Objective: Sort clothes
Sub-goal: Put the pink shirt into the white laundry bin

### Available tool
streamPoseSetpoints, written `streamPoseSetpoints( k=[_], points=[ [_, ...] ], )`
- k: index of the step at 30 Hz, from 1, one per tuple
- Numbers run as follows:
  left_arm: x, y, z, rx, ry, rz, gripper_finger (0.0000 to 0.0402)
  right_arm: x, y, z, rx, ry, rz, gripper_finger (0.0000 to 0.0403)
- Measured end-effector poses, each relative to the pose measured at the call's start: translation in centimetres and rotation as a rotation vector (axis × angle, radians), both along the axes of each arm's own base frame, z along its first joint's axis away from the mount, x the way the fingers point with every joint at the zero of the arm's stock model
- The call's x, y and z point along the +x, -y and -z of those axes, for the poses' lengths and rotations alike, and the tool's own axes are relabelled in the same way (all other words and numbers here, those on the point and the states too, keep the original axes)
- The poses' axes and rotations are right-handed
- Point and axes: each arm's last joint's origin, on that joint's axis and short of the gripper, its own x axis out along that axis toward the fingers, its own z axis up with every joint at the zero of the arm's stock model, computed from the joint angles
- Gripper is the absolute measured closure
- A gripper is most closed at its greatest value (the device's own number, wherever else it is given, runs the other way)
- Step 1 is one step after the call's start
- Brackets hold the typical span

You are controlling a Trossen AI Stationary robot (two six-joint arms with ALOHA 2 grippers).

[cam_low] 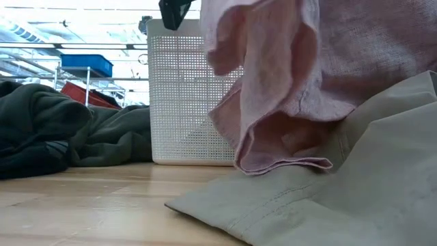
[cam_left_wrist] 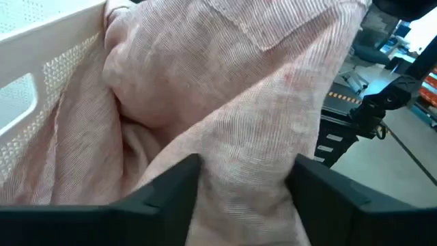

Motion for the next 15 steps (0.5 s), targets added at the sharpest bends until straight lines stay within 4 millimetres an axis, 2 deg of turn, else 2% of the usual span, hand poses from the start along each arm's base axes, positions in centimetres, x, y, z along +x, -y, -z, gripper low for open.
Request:
streamPoseSetpoints(
  k=[6, 7, 12, 15],
  points=[
    [-0.1, 0.7, -0.6, 0.119, 0.053, 0.059, 0.0376, -0.1, 0.1, 0.1, -0.001, -0.016, 0.006, 0.0403],
    [-0.1, 0.8, -0.8, 0.132, 0.072, 0.068, 0.0386, -0.1, 0.1, 0.2, -0.001, -0.021, 0.008, 0.0403],
    [-0.2, 1.2, -1.1, 0.136, 0.103, 0.130, 0.0387, -0.2, 0.1, 0.2, 0.026, -0.025, 0.018, 0.0400],
    [-0.2, 1.2, -1.0, 0.136, 0.095, 0.144, 0.0395, -0.1, 0.0, 0.2, 0.052, -0.028, 0.013, 0.0380]
  ],
)
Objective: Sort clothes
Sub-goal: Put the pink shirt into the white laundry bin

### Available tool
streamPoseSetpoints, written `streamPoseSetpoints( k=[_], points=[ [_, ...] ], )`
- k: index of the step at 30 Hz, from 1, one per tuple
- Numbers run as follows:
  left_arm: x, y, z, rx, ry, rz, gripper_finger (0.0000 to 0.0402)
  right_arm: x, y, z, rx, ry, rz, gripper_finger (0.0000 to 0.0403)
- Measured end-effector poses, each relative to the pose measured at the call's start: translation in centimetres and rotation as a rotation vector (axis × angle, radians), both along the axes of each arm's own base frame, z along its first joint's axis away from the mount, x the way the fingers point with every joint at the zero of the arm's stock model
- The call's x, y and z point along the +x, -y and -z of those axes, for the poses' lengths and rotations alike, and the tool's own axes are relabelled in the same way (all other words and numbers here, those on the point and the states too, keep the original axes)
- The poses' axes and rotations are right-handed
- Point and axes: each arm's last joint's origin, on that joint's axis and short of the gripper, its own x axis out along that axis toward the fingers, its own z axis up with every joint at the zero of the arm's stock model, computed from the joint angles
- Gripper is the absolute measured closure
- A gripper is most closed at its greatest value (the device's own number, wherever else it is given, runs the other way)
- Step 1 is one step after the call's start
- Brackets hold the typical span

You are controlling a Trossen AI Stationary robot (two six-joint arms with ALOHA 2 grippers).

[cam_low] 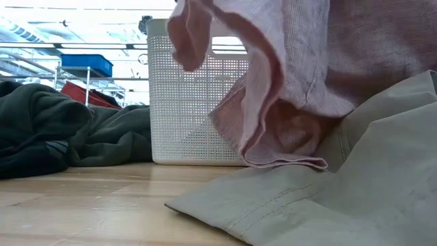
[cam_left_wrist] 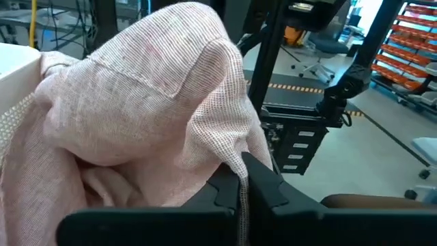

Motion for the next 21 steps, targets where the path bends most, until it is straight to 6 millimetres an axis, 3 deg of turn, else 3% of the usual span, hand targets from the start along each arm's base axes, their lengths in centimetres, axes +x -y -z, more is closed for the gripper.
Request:
streamPoseSetpoints(
  k=[5, 12, 17, 21],
  points=[
    [-1.2, -0.5, -1.3, 0.016, -0.033, 0.006, 0.0396, 0.0, -0.1, 0.0, 0.000, 0.001, -0.017, 0.0311],
    [-5.6, -0.5, -3.8, 0.071, -0.149, 0.071, 0.0399, -0.7, -0.6, -0.3, 0.086, -0.061, -0.176, 0.0207],
    [-9.3, -0.7, -3.9, 0.051, -0.345, 0.056, 0.0400, -2.3, -0.4, -1.2, 0.140, -0.083, -0.171, 0.0178],
    [-11.2, -0.8, -2.8, -0.003, -0.536, -0.024, 0.0400, -3.2, -0.4, -0.6, 0.096, -0.145, -0.115, 0.0179]
  ],
)
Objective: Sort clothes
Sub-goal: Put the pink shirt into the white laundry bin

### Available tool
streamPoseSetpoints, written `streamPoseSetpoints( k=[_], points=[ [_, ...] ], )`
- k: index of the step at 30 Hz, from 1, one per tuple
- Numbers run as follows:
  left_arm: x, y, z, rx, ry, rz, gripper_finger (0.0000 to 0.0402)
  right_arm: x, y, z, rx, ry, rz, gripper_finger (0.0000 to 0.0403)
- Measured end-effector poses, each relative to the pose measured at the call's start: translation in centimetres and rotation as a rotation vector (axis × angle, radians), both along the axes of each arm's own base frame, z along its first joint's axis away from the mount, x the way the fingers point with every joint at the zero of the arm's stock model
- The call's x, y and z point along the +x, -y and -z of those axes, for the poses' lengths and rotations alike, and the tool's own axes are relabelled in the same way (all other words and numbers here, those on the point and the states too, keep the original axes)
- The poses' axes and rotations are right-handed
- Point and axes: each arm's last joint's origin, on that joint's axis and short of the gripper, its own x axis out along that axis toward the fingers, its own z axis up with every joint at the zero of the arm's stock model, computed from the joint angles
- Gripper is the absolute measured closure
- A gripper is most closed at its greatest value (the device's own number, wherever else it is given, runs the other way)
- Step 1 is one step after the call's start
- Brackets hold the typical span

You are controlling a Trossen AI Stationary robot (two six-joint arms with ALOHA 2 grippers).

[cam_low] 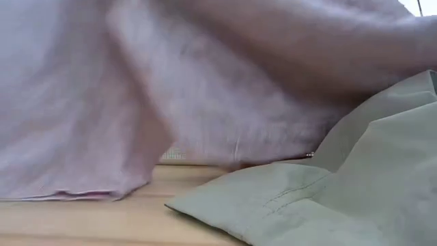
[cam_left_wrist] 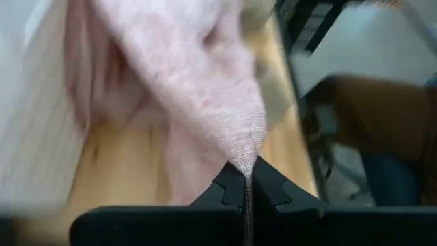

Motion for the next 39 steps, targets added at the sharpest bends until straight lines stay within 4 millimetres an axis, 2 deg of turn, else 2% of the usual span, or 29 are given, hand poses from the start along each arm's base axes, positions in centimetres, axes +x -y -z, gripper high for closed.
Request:
streamPoseSetpoints(
  k=[5, 8, 14, 18, 20, 23, 26, 30, 34, 39],
  points=[
    [-1.1, -0.5, 1.7, -0.014, -0.203, -0.147, 0.0401, -0.7, 0.4, 2.2, -0.058, -0.199, 0.083, 0.0183],
    [-1.6, -0.9, 2.4, -0.008, -0.291, -0.227, 0.0401, -1.5, 1.2, 2.8, -0.081, -0.289, 0.177, 0.0183],
    [-1.4, -0.9, 2.5, -0.001, -0.286, -0.234, 0.0395, -3.5, 3.1, 3.5, -0.209, -0.407, 0.419, 0.0183],
    [-1.4, -0.9, 2.5, 0.002, -0.284, -0.235, 0.0394, -5.3, 4.8, 3.6, -0.312, -0.453, 0.653, 0.0183],
    [-1.4, -0.9, 2.5, 0.006, -0.278, -0.241, 0.0393, -5.7, 5.1, 4.0, -0.306, -0.470, 0.706, 0.0183],
    [-1.4, -0.9, 2.4, 0.008, -0.266, -0.244, 0.0393, -5.5, 4.6, 4.8, -0.225, -0.515, 0.647, 0.0183],
    [-1.3, -0.9, 2.4, 0.013, -0.255, -0.231, 0.0392, -4.9, 3.2, 5.6, -0.186, -0.501, 0.481, 0.0183],
    [-1.2, -0.9, 2.4, 0.014, -0.253, -0.234, 0.0392, -4.3, 2.0, 5.2, -0.120, -0.453, 0.346, 0.0184],
    [-1.2, -1.0, 2.4, 0.017, -0.252, -0.234, 0.0391, -4.6, 1.4, 4.8, -0.029, -0.476, 0.341, 0.0184],
    [-1.2, -1.0, 2.4, 0.019, -0.252, -0.233, 0.0391, -6.1, 0.1, 5.8, -0.019, -0.537, 0.374, 0.0184]
  ],
)
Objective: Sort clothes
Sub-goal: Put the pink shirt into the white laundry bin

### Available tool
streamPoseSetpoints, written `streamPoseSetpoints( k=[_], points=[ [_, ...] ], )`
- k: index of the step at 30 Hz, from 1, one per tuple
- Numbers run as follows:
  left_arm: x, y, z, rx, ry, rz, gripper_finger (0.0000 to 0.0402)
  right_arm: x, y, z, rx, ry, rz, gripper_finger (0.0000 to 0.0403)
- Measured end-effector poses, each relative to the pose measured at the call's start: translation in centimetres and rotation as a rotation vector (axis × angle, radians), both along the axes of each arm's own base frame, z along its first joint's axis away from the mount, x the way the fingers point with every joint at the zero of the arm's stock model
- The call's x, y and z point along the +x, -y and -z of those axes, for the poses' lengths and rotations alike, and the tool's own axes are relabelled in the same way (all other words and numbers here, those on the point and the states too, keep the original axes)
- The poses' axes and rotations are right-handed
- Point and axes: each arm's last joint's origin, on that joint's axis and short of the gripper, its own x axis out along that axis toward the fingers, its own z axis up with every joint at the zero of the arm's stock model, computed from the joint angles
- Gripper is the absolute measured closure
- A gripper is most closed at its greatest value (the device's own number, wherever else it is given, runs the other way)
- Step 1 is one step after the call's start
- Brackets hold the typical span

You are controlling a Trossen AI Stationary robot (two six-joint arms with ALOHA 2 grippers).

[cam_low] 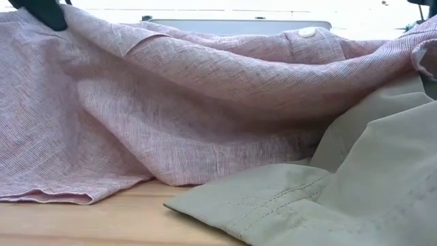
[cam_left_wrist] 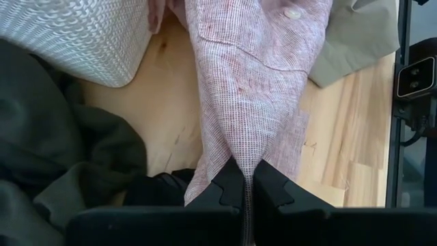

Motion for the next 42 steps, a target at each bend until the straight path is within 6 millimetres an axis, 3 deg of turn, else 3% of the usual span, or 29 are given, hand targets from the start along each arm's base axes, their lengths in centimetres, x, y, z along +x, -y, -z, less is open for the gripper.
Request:
streamPoseSetpoints(
  k=[10, 21, 24, 28, 32, 36, 42],
  points=[
    [0.0, 0.0, 0.0, -0.004, 0.000, -0.005, 0.0391, -2.2, -0.7, 0.3, -0.021, -0.048, 0.071, 0.0184],
    [0.0, 0.0, 0.0, -0.006, 0.005, -0.004, 0.0391, -0.3, -1.5, 2.5, -0.006, -0.171, 0.037, 0.0190],
    [0.0, 0.0, 0.0, -0.005, 0.005, -0.001, 0.0391, 0.4, -1.2, 2.6, 0.021, -0.184, 0.033, 0.0231],
    [0.1, 0.0, 0.0, -0.004, 0.006, 0.000, 0.0391, 1.2, -1.0, 2.5, 0.030, -0.173, -0.044, 0.0364],
    [0.1, 0.0, 0.0, 0.004, 0.007, 0.012, 0.0391, 1.7, -1.3, 2.4, 0.053, -0.131, -0.125, 0.0395],
    [0.5, 0.5, -0.4, 0.007, 0.072, 0.081, 0.0391, 1.9, -1.3, 0.6, 0.090, -0.051, -0.194, 0.0400],
    [1.1, 1.2, -2.6, 0.010, 0.287, 0.244, 0.0391, 1.9, -1.7, -5.6, -0.002, 0.286, -0.349, 0.0401]
  ],
)
